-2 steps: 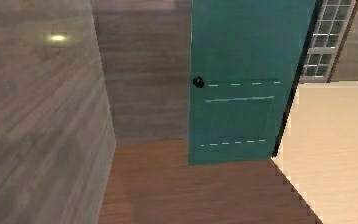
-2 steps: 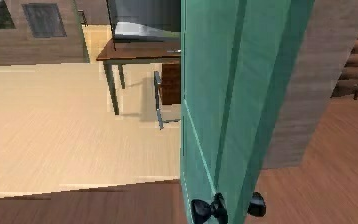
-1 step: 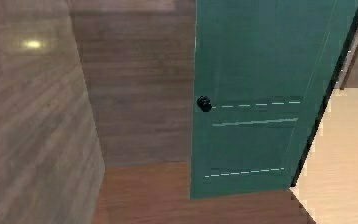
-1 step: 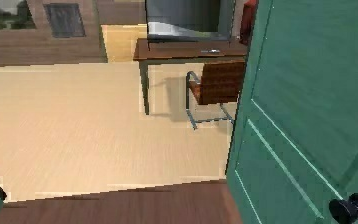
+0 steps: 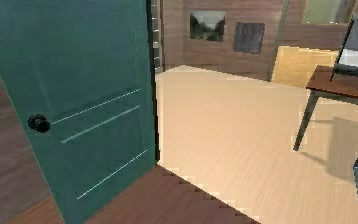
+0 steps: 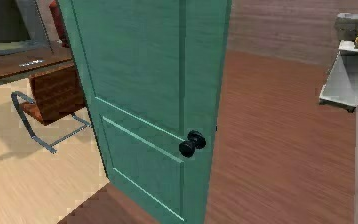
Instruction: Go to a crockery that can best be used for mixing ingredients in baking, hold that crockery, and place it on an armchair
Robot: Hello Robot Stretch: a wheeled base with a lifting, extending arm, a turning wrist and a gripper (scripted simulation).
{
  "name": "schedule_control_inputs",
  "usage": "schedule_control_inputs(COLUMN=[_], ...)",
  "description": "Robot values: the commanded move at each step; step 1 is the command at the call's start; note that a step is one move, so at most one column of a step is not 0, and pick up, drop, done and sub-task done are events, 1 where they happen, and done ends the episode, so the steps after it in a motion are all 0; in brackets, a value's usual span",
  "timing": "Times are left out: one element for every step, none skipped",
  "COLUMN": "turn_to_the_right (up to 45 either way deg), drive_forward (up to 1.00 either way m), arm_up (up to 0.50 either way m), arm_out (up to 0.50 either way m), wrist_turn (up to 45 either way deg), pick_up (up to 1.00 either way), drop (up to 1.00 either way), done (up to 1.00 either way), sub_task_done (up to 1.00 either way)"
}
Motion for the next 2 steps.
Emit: schedule_control_inputs(turn_to_the_right=[15.0,0.0], drive_forward=[0.00,1.00], arm_up=[0.00,0.00], arm_out=[0.00,0.00], wrist_turn=[0.0,0.0], pick_up=[0.00,0.00], drop=[0.00,0.00], done=[0.00,0.00], sub_task_done=[0.00,0.00])
